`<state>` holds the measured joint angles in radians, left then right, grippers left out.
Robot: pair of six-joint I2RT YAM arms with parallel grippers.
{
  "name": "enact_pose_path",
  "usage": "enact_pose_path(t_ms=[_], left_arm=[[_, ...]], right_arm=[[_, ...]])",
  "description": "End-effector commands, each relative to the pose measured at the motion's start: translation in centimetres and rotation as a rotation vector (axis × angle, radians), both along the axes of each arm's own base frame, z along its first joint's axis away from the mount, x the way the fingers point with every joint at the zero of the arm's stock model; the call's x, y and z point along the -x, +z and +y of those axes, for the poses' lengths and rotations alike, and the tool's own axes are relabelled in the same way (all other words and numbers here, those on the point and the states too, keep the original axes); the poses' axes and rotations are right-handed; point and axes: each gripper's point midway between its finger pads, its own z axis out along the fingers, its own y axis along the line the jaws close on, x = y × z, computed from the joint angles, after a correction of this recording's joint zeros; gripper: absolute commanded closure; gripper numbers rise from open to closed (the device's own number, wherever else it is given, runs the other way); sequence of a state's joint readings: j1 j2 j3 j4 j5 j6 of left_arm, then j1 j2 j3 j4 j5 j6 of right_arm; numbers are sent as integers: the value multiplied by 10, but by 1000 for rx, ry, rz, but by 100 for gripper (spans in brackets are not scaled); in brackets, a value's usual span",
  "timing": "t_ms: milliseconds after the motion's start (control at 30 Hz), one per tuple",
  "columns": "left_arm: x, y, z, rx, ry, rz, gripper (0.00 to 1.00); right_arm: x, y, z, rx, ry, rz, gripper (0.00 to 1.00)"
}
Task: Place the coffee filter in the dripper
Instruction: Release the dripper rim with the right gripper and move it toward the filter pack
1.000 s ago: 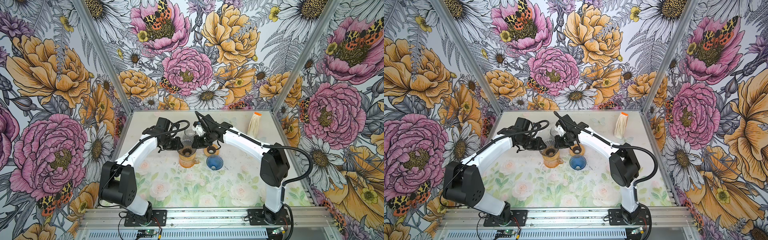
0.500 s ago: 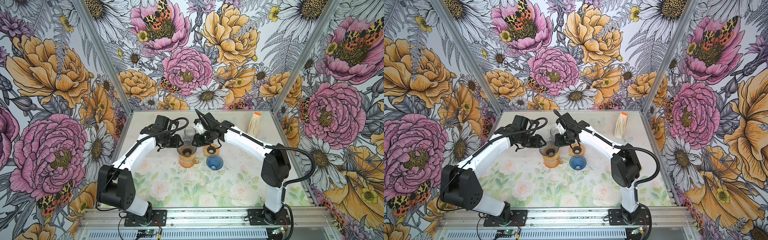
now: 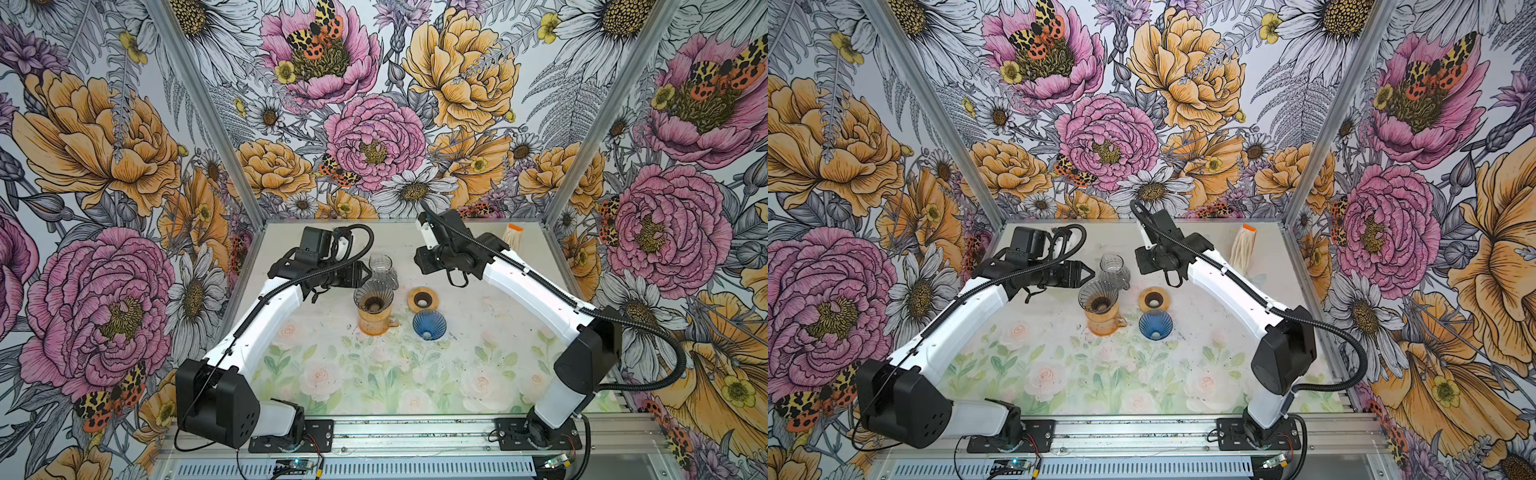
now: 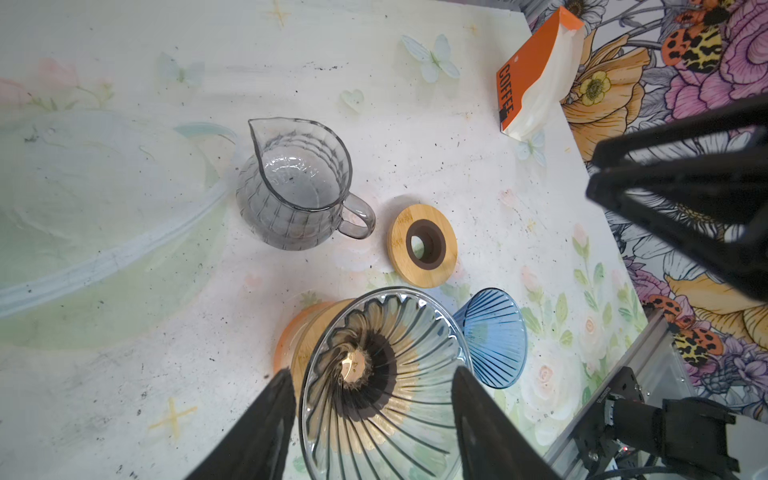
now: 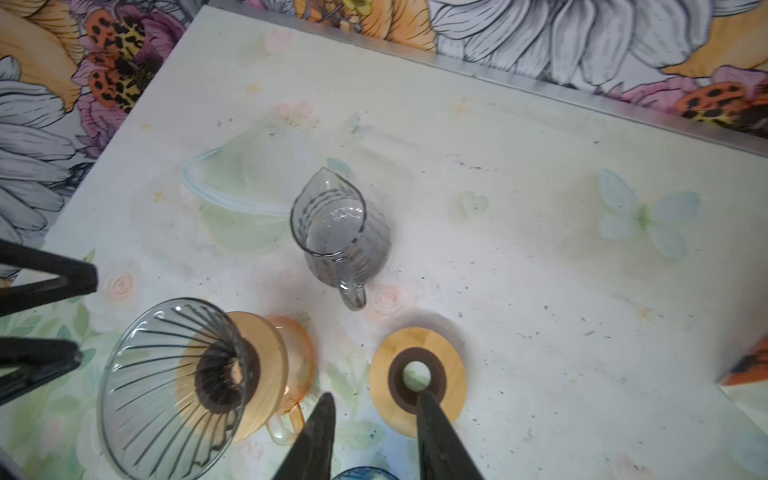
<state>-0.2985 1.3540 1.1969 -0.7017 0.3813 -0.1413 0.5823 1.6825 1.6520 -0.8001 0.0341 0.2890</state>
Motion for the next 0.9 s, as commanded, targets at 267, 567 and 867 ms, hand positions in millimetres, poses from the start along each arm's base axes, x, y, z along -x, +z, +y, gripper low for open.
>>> enact_pose_path(t_ms=[267, 567, 867], left_arm=[[-5, 16, 0, 25, 96, -194, 14], [5, 31, 7, 105, 152, -291, 3], [6, 23, 8, 110, 166, -275, 1]], right_arm=[[-18, 0, -143, 190, -335, -76, 65], [-30, -37, -208, 224, -487, -39, 70], [-50, -74, -252, 165, -619, -44, 73]])
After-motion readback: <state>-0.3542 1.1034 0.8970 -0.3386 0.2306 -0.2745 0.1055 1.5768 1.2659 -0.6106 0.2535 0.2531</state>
